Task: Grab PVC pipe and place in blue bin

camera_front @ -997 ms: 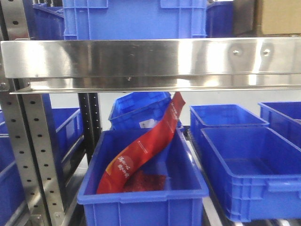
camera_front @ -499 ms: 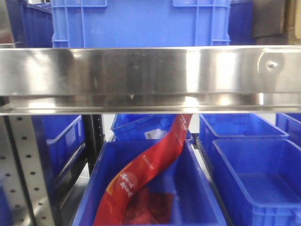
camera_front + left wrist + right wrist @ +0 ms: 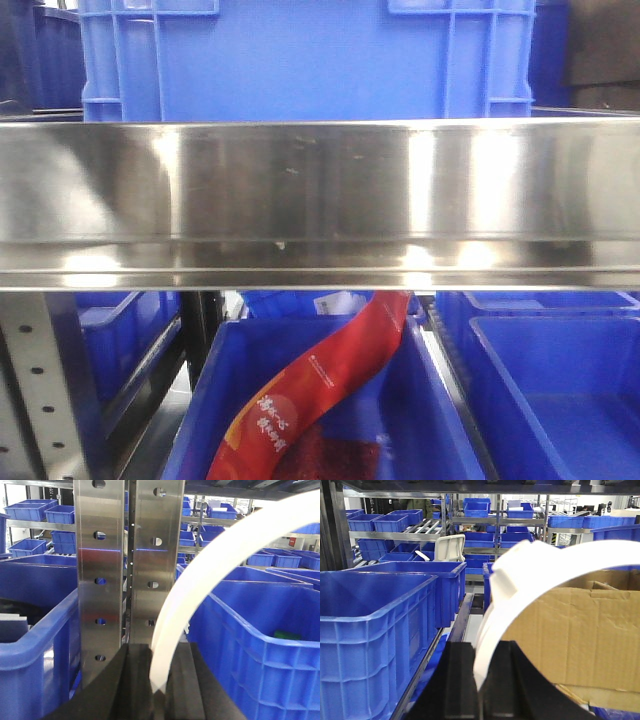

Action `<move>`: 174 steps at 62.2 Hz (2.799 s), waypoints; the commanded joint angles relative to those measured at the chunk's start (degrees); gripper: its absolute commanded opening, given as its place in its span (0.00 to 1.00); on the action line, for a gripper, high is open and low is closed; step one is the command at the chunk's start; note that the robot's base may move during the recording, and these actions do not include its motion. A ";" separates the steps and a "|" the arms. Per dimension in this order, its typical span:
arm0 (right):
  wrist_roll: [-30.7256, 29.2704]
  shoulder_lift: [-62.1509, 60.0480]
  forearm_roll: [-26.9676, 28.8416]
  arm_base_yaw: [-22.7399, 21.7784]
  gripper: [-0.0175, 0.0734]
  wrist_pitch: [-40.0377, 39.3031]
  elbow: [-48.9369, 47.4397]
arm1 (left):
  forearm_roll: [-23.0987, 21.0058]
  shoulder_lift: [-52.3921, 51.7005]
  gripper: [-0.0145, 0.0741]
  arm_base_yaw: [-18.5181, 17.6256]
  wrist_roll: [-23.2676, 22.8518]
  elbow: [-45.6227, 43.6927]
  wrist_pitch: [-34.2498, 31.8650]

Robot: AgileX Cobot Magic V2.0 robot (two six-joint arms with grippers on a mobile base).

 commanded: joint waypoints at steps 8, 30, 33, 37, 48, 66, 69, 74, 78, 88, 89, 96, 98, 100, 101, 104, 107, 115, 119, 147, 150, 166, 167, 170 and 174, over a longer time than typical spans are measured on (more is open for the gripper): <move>-0.05 -0.11 -0.73 -0.39 0.01 -1.02 -0.03 | 0.06 -0.23 0.04 0.10 -0.30 -0.43 -1.79; -0.05 -0.11 -0.73 -0.39 0.01 -1.02 -0.03 | 0.06 -0.23 0.04 0.10 -0.30 -0.43 -1.79; -0.05 -0.11 -0.73 -0.39 0.01 -1.02 -0.03 | 0.06 -0.23 0.04 0.10 -0.30 -0.43 -1.79; -0.05 -0.11 -0.73 -0.39 0.01 -1.02 -0.03 | 0.06 -0.23 0.04 0.10 -0.30 -0.43 -1.79; -0.05 -0.11 -0.73 -0.39 0.01 -1.02 -0.03 | 0.06 -0.23 0.04 0.10 -0.30 -0.43 -1.79; -0.05 -0.11 -0.73 -0.39 0.01 -1.02 -0.03 | 0.06 -0.23 0.04 0.10 -0.30 -0.43 -1.79; -0.05 -0.11 -0.73 -0.39 0.01 -1.02 -0.03 | 0.06 -0.23 0.04 0.10 -0.30 -0.43 -1.79; -0.05 -0.11 -0.73 -0.39 0.01 -1.02 -0.03 | 0.06 -0.23 0.04 0.10 -0.30 -0.43 -1.79; -0.05 -0.11 -0.73 -0.39 0.01 -1.02 -0.03 | 0.06 -0.23 0.04 0.10 -0.30 -0.43 -1.79; -0.05 -0.11 -0.73 -0.39 0.01 -1.02 -0.03 | 0.06 -0.23 0.04 0.10 -0.30 -0.43 -1.79; -0.05 -0.11 -0.73 -0.39 0.01 -1.13 -0.03 | 0.06 -0.23 0.04 0.10 -0.30 -0.43 -1.79; -0.05 -0.11 -0.73 -0.39 0.01 -1.96 -0.03 | 0.06 -0.23 0.04 0.10 -0.30 -0.43 -1.90; -0.05 -0.11 -0.73 -0.39 0.01 -1.96 -0.03 | 0.06 -0.23 0.04 0.10 -0.30 -0.43 -1.90; -0.05 -0.11 -0.73 -0.39 0.01 -2.47 -0.03 | 0.06 -0.23 0.04 0.10 -0.30 -0.43 -1.90; -0.05 -0.11 -0.73 -0.39 0.01 -2.76 -0.03 | 0.06 -0.23 0.04 0.10 -0.30 -0.43 -1.90; -0.05 -0.11 -0.73 -0.39 0.01 -4.27 -0.03 | 0.06 -0.23 0.04 0.10 -0.30 -0.43 -1.90; -0.05 -0.11 -0.73 -0.39 0.01 -5.39 -0.03 | 0.06 -0.23 0.04 0.10 -0.30 -0.43 -2.01; -0.05 -0.11 -0.73 -0.39 0.01 -5.92 -0.03 | 0.06 -0.23 0.04 0.10 -0.30 -0.43 -2.01; -0.05 -0.11 -0.73 -0.39 0.01 -5.92 -0.03 | 0.06 -0.23 0.04 0.10 -0.30 -0.43 -2.01; -0.05 0.00 -0.73 -0.39 0.01 -8.69 0.08 | 0.69 3.11 0.04 0.10 -0.30 -0.43 -2.00; -0.05 0.00 -0.73 -0.39 0.01 -8.61 0.08 | 0.30 3.95 0.04 0.10 -0.30 -0.43 -2.27; -0.05 2.39 7.11 0.00 0.01 -9.35 -1.08 | 0.08 5.70 0.04 -5.94 -0.30 -4.44 -3.76; -0.05 2.72 7.43 0.13 0.01 -9.35 -1.26 | 0.46 5.94 0.04 -6.56 -0.30 -4.87 -3.76; -0.05 4.00 7.73 0.85 0.01 -9.35 -1.87 | 1.72 6.80 0.04 -8.74 -0.30 -6.14 -3.76; -0.05 5.94 7.73 2.38 0.01 -9.66 -2.62 | 3.48 8.70 0.04 -11.16 -0.30 -8.01 -3.76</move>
